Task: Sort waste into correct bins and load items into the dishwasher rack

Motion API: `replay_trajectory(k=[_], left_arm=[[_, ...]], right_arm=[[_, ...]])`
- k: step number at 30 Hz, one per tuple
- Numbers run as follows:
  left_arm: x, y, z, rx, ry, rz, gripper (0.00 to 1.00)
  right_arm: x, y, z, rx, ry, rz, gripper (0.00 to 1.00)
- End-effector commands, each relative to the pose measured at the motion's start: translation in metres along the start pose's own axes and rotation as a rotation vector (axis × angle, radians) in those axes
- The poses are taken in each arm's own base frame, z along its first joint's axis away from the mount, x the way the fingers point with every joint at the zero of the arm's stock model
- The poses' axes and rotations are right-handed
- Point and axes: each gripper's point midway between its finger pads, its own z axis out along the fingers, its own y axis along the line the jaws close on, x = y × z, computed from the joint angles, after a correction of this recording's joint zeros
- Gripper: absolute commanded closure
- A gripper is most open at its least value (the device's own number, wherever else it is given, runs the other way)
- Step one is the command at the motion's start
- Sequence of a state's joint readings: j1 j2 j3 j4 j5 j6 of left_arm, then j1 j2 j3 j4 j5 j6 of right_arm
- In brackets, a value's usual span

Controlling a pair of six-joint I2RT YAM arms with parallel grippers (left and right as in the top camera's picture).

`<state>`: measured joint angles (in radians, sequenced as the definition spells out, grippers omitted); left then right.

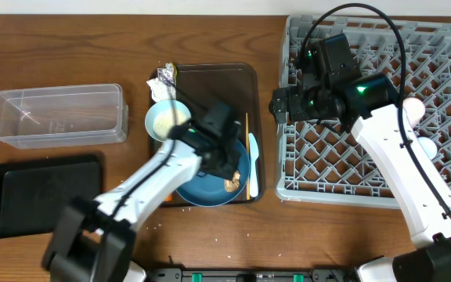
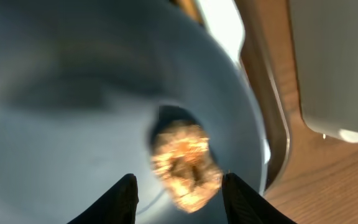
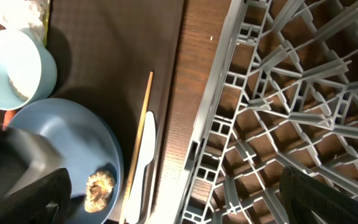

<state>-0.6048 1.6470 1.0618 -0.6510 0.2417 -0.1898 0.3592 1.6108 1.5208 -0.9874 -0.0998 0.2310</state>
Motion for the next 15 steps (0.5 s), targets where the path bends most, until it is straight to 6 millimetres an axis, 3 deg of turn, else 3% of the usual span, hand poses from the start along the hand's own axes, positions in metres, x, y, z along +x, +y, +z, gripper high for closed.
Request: replay_trajectory(k=[1, 7, 8, 11, 15], left_arm=[[0.01, -0.012, 0.014, 0.009, 0.038, 0.039, 0.54], [0.006, -0.015, 0.014, 0.016, 0.023, 0.054, 0.53], [0.007, -0.015, 0.013, 0.015, 0.027, 0.078, 0.48], [0.012, -0.011, 0.011, 0.008, 0.052, 0.151, 0.46], [0.011, -0.015, 0.009, 0.013, 0.051, 0.17, 0.46]], right_arm=[[0.001, -0.007, 0.0, 0.014, 0.003, 0.021, 0.01], [0.0, -0.007, 0.0, 0.013, 0.002, 0.021, 0.01], [0.0, -0.007, 0.0, 0.013, 0.002, 0.021, 0.01], [0.0, -0.007, 0.0, 0.013, -0.001, 0.02, 0.01], [-0.01, -0.013, -0.001, 0.029, -0.041, 0.029, 0.01]])
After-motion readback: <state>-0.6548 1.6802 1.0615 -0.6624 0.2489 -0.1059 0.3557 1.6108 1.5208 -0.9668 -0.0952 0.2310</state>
